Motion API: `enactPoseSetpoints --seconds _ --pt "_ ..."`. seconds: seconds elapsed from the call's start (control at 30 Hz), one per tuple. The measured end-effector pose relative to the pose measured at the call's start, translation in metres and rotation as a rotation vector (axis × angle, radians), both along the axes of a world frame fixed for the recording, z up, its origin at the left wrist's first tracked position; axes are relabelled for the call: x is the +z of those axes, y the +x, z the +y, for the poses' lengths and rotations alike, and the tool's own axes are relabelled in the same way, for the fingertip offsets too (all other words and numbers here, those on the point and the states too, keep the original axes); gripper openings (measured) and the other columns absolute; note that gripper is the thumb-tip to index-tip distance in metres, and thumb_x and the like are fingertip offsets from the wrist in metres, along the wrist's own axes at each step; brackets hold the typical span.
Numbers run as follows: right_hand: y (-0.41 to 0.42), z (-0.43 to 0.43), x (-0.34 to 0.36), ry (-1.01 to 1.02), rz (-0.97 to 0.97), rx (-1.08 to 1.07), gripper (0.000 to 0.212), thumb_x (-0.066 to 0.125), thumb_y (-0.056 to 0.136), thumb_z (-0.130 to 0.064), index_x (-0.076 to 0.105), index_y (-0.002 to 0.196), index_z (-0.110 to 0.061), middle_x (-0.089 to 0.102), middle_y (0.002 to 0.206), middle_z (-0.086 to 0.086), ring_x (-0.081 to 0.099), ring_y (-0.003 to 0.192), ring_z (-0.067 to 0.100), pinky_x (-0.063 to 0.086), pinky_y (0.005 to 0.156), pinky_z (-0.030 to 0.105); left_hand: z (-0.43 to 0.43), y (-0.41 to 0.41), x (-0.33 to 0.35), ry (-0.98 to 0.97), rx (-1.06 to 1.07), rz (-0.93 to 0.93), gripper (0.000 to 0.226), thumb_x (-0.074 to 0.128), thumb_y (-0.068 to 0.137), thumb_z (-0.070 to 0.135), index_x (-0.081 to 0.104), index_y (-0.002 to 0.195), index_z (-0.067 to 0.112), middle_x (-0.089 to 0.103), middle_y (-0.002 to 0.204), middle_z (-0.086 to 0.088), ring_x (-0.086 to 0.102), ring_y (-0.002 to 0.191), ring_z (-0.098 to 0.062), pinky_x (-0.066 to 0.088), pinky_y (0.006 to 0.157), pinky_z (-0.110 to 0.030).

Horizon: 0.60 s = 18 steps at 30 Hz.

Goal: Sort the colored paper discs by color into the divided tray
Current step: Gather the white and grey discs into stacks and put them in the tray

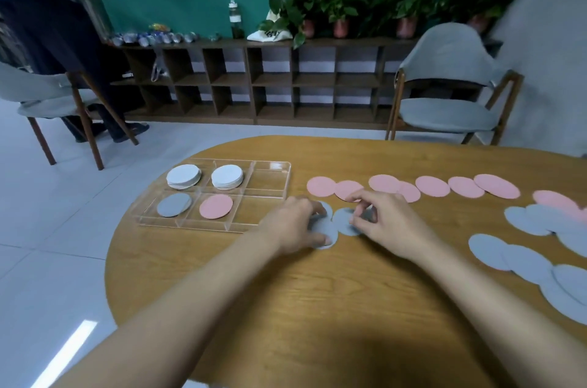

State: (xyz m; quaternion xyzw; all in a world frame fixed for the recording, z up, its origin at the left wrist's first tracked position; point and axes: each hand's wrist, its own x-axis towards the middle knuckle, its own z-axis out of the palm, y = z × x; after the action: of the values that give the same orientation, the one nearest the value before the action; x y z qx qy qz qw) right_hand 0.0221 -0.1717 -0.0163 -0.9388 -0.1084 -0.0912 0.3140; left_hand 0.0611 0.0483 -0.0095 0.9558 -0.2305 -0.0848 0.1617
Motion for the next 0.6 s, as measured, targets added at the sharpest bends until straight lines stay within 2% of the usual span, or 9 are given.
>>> enactPoseSetpoints --seconds 0.07,0.13,0.23,0.33,0.4,0.43,0.5,0.6 --pt "0.000 -0.006 -0.010 -0.012 -0.019 0.010 0.032 0.075 0.086 -0.019 0.071 0.117 -0.027 0.068 0.087 -0.016 0.055 0.077 -0.010 0.040 0.070 0.016 -0.004 0.003 -0.004 -0.008 0.009 0.005 0.066 0.082 0.081 0.048 0.059 0.140 0.028 0.063 0.133 -0.001 0.052 0.127 -0.021 0.047 0.106 -0.037" --pt "0.001 -0.009 -0.019 -0.002 -0.022 0.007 0.033 0.076 0.086 -0.024 0.069 0.117 -0.031 0.066 0.089 -0.018 0.053 0.080 -0.008 0.048 0.074 0.025 -0.009 0.006 -0.006 -0.054 0.023 0.029 0.068 0.087 0.077 0.043 0.061 0.138 0.027 0.066 0.127 -0.002 0.055 0.121 -0.020 0.049 0.104 -0.036" --pt "0.002 -0.013 -0.029 0.056 0.001 0.001 0.032 0.078 0.085 -0.024 0.071 0.116 -0.031 0.066 0.090 -0.016 0.057 0.077 0.003 0.054 0.077 0.035 -0.015 0.011 -0.008 -0.128 0.031 0.041 0.054 0.092 0.072 0.035 0.072 0.121 0.026 0.070 0.113 0.001 0.059 0.107 -0.017 0.051 0.092 -0.030" --pt "0.002 -0.018 -0.034 0.094 -0.006 0.013 0.027 0.075 0.089 -0.020 0.073 0.115 -0.028 0.067 0.091 -0.014 0.060 0.080 0.008 0.050 0.073 0.024 -0.017 0.017 -0.012 -0.282 0.036 0.092 0.023 0.092 0.075 0.025 0.079 0.093 0.024 0.073 0.086 0.003 0.061 0.077 -0.010 0.048 0.071 -0.022" --pt "-0.001 -0.021 -0.032 0.139 -0.023 0.008 0.021 0.068 0.095 -0.017 0.076 0.114 -0.023 0.069 0.090 -0.009 0.058 0.077 0.006 0.042 0.068 0.012 -0.018 0.020 -0.015 -0.440 0.068 0.170 0.015 0.090 0.078 0.021 0.079 0.087 0.018 0.068 0.072 0.004 0.058 0.063 -0.007 0.050 0.064 -0.021" --pt "-0.003 -0.022 -0.031 0.160 -0.027 -0.002 0.020 0.065 0.099 -0.018 0.076 0.114 -0.022 0.070 0.090 -0.007 0.058 0.075 0.005 0.040 0.067 0.011 -0.020 0.022 -0.016 -0.549 0.092 0.228 0.014 0.089 0.081 0.018 0.078 0.089 0.012 0.067 0.069 0.003 0.058 0.061 -0.008 0.052 0.062 -0.022" --pt "-0.007 -0.023 -0.027 0.207 -0.020 -0.017 0.019 0.061 0.102 -0.023 0.076 0.114 -0.022 0.072 0.093 -0.005 0.059 0.077 0.007 0.042 0.068 0.013 -0.028 0.020 -0.019 -0.739 0.128 0.301 0.014 0.083 0.087 0.012 0.075 0.092 0.002 0.070 0.068 -0.001 0.062 0.058 -0.012 0.055 0.061 -0.024" --pt "-0.007 -0.025 -0.029 0.362 0.054 -0.068 0.015 0.069 0.097 -0.025 0.072 0.112 -0.026 0.072 0.095 -0.007 0.064 0.081 0.008 0.052 0.078 0.022 -0.041 0.011 -0.029 -0.902 0.172 0.290 0.010 0.076 0.092 0.009 0.074 0.094 0.000 0.073 0.071 -0.007 0.065 0.058 -0.014 0.055 0.063 -0.021"
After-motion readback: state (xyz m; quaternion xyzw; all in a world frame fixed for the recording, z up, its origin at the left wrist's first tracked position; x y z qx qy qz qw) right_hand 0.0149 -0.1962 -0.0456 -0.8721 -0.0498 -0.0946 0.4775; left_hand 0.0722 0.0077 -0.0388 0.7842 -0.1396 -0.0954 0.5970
